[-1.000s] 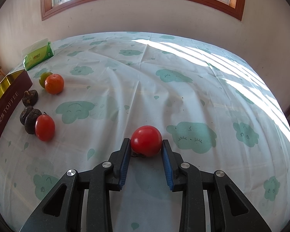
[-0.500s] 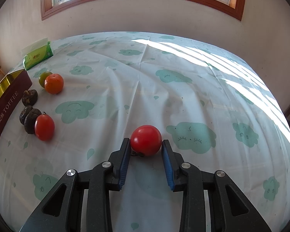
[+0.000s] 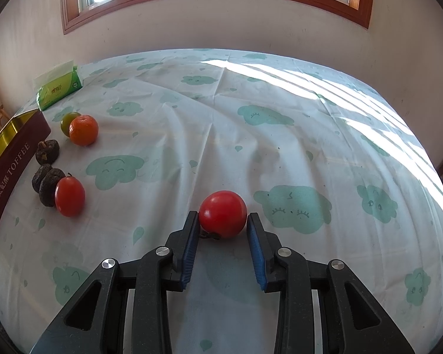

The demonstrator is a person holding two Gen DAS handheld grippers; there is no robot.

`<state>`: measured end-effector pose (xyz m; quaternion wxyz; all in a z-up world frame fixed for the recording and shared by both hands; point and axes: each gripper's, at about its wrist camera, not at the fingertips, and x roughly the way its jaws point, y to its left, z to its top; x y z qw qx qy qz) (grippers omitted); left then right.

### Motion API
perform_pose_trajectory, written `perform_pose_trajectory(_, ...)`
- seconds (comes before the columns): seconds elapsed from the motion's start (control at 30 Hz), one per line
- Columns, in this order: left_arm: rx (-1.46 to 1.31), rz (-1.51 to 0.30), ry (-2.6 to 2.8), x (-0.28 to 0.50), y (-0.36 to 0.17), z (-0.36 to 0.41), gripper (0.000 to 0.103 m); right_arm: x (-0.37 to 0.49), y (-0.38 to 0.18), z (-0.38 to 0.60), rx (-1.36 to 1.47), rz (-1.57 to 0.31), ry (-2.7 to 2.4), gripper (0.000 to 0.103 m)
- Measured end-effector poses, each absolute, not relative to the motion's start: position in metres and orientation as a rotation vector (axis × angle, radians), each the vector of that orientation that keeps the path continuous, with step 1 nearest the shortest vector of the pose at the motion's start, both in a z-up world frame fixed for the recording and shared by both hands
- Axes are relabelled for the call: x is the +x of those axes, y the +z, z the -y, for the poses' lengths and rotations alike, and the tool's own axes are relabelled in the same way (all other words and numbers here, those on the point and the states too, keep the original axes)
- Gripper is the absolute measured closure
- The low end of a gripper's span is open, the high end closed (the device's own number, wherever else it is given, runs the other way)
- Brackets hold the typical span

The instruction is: Organize fruits

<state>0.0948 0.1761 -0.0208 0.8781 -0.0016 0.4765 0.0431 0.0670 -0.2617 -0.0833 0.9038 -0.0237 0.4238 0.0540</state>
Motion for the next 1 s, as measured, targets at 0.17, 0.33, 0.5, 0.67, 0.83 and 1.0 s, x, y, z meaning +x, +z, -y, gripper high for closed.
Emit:
perform_pose_trajectory(0.17,0.029,-1.035,0.068,0.098,-0.031,-0.165,0.069,0.067,-0.083,0.262,-0.048,-0.876,0.112,0.069)
perform_pose_trajectory(0.33,0.056,-1.082,0.065,0.099,-0.043,-0.157,0.069,0.067,-0.083,0.262,-0.048,-0.876,0.112,0.069)
perform_pose_trajectory(0.5,0.068,-1.121,0.085,0.099,-0.056,-0.154,0.068,0.067,-0.083,0.262,-0.048,-0.876,0.112,0.069)
perform_pose_trajectory(0.67,0.085,-1.133,0.108,0.093,-0.061,-0.153,0.066,0.067,-0.083,0.262,-0.05,-0.876,0.111,0.069)
perform_pose_trajectory(0.83,0.052,-1.121,0.113,0.087,-0.061,-0.157,0.064,0.067,-0.083,0.262,-0.054,-0.876,0.109,0.069)
perform_pose_trajectory(1.0,0.083,-1.091,0.117,0.083,-0.057,-0.152,0.05,0.067,-0.083,0.261,-0.051,-0.876,0.111,0.069)
